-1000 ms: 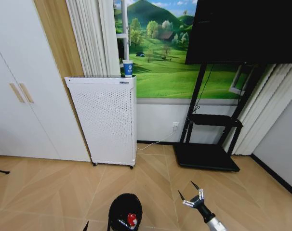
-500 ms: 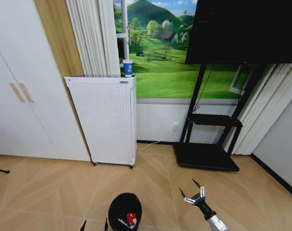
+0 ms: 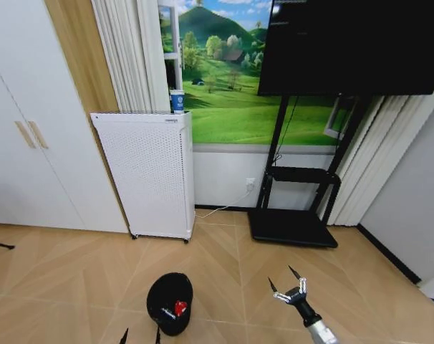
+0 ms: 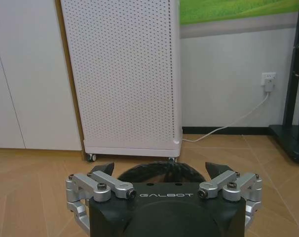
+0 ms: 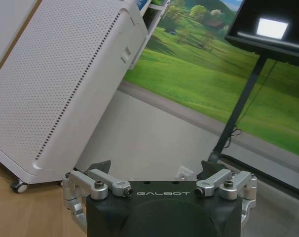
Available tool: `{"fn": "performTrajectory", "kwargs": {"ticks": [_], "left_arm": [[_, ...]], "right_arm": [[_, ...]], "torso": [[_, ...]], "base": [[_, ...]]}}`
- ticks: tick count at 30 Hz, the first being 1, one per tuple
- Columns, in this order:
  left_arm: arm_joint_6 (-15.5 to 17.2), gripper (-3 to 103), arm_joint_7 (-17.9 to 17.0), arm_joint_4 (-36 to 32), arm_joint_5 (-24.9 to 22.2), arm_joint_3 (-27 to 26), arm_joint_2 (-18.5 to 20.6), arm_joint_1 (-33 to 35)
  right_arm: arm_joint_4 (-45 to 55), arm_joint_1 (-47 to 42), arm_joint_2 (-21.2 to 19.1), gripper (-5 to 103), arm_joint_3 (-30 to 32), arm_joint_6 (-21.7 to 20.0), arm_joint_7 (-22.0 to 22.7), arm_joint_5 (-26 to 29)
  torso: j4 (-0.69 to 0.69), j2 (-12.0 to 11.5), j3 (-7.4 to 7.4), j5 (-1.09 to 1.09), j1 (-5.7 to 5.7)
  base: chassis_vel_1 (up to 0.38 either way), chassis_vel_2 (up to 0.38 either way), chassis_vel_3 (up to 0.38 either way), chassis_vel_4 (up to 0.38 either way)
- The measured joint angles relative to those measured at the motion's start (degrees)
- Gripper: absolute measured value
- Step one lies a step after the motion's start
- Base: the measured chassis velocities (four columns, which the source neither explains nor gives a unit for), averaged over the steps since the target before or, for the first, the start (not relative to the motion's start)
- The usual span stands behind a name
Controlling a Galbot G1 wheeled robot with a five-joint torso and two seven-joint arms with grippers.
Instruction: Pick up the trash bin and place the garbage on the floor into it.
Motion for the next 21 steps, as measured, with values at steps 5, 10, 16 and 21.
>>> {"fn": "performTrajectory", "kwargs": {"ticks": [5,10,16,21], "left_arm": [[0.03,100,-0.19,0.10,-0.19,-0.11,0.31,-0.15],[-0.07,100,-0.15,0.07,-0.37,-0.09,0.39,-0.17],[-1.08,100,0.70,0.09,-0.49,0.38,0.54,-0.81],[-0.55,100,0.76,0.52,-0.68,0.85,1.41,-1.35]], "right_arm": [[-0.46,0.38,0.17,100,0.18,-0.08,3.63,-1.84],[-0.83,0.60,0.31,100,0.23,-0.13,4.56,-2.35],[-1.47,0.40,0.65,100,0.46,-0.18,4.71,-1.32],[-1.51,0.09,0.58,100,1.23,-0.19,4.63,-1.53]], "torso": [[-0.02,-0.03,-0.03,0.04,-0.01],[-0.03,-0.03,-0.06,0.06,-0.05],[-0.01,-0.05,-0.05,0.05,-0.04],[-0.02,-0.08,-0.04,0.02,-0.01]], "base": [[-0.123,-0.505,0.115,0.501],[-0.148,-0.445,0.131,0.473],[-0.059,-0.134,0.120,0.083],[0.019,0.080,-0.025,-0.060]]}}
